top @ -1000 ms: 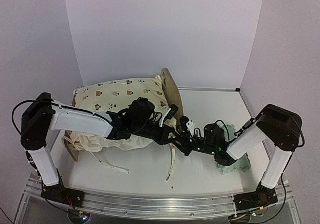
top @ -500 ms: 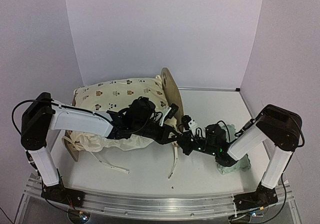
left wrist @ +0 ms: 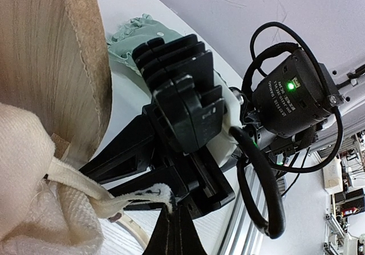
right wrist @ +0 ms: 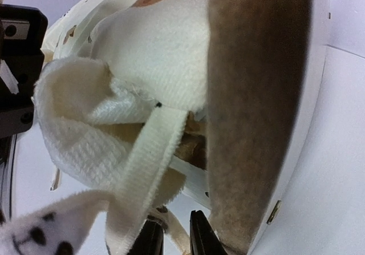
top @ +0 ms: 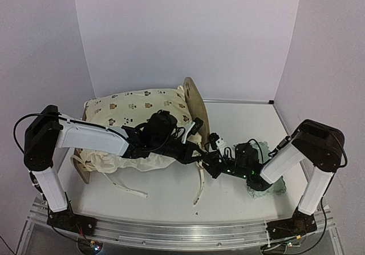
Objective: Set up the pet bed
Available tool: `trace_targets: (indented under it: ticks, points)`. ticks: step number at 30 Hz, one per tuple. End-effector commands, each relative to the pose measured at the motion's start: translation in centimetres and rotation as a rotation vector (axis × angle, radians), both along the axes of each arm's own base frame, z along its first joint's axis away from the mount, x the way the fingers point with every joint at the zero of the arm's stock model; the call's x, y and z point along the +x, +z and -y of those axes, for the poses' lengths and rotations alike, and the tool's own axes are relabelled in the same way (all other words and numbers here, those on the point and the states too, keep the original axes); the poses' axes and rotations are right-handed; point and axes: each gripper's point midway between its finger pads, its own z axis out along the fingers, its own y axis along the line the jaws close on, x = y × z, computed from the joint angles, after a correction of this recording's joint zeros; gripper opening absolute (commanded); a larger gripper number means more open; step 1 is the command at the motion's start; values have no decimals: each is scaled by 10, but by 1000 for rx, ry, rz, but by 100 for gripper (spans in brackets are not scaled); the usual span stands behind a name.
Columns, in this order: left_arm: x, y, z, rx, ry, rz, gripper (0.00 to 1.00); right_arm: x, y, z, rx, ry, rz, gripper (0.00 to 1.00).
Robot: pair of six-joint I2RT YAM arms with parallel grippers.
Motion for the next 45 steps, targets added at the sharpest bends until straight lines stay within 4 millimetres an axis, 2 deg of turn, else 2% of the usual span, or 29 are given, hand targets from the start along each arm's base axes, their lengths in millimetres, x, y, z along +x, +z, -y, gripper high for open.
trace_targets:
  ticks: [1,7,12,15,20,27,31,35,41,45]
  points:
    - [1,32,7,-64,-5,31,0,6,21,-7,62,5,30,14]
    - [1,31,8,-64,-6,29,0,6,21,-8,64,11,27,0]
    - [2,28,5,-48,5,30,0,7,19,-7,65,-4,15,0]
    - [3,24,1,-25,20,27,4,8,17,-4,65,-21,7,0]
    - [0,21,-11,5,40,24,20,9,15,-2,72,-40,-18,0]
    - [-3,9,-31,62,87,20,35,9,8,0,62,-53,-47,0]
    - [-5,4,-39,112,117,31,55,10,6,1,61,-61,-52,0]
    - [-16,-2,-45,223,139,80,77,11,6,0,63,-62,-58,0]
    - [-33,-6,-50,402,197,171,89,13,3,2,60,-80,-66,0]
    - [-35,-16,-54,491,231,155,89,14,2,3,62,-91,-73,0]
